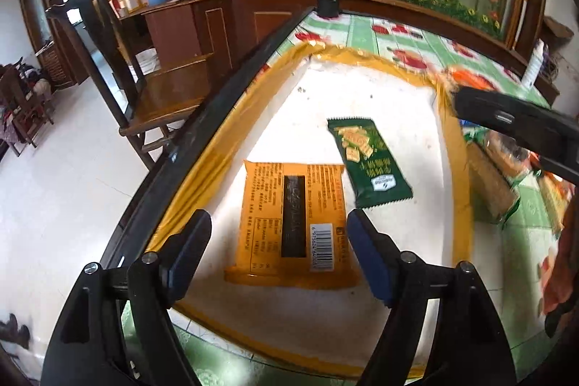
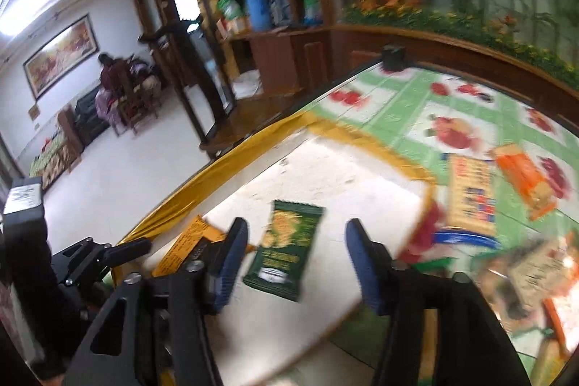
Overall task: Organize snacks
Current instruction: 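Carry both packs into the yellow-rimmed tray and open both tools, then grasp the green-edged cracker pack with the left tool while the right grasps the WEIDAN pack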
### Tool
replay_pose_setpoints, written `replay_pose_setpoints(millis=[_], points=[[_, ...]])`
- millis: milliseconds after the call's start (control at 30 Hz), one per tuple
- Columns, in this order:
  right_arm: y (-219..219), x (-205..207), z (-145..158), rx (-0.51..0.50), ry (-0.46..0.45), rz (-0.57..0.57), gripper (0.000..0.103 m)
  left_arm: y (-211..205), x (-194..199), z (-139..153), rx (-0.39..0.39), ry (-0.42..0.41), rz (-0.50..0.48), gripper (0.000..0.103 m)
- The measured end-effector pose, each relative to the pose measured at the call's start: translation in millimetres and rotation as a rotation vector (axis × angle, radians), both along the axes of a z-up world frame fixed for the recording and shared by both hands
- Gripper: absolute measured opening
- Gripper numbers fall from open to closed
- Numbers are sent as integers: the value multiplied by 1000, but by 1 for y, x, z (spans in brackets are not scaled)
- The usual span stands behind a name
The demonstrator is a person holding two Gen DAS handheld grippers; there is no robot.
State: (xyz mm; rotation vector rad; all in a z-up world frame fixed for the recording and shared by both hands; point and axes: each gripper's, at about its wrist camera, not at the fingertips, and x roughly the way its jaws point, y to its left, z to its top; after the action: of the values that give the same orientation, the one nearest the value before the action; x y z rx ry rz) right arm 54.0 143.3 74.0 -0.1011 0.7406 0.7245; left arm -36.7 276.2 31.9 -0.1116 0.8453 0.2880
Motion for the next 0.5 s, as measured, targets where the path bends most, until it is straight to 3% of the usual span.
replay_pose_setpoints(millis=[267,367,500], points=[[-124,-12,0,-14,-22,-238,79,-29,-5,29,-74,-94,-56,84],[-167,-15,-11,-44,-7,-326,80,-70,6,34,-110,-86,-134,84],[-213,-19,-27,-95,11,-406,80,-134,39,22,-106,7,-224,86]])
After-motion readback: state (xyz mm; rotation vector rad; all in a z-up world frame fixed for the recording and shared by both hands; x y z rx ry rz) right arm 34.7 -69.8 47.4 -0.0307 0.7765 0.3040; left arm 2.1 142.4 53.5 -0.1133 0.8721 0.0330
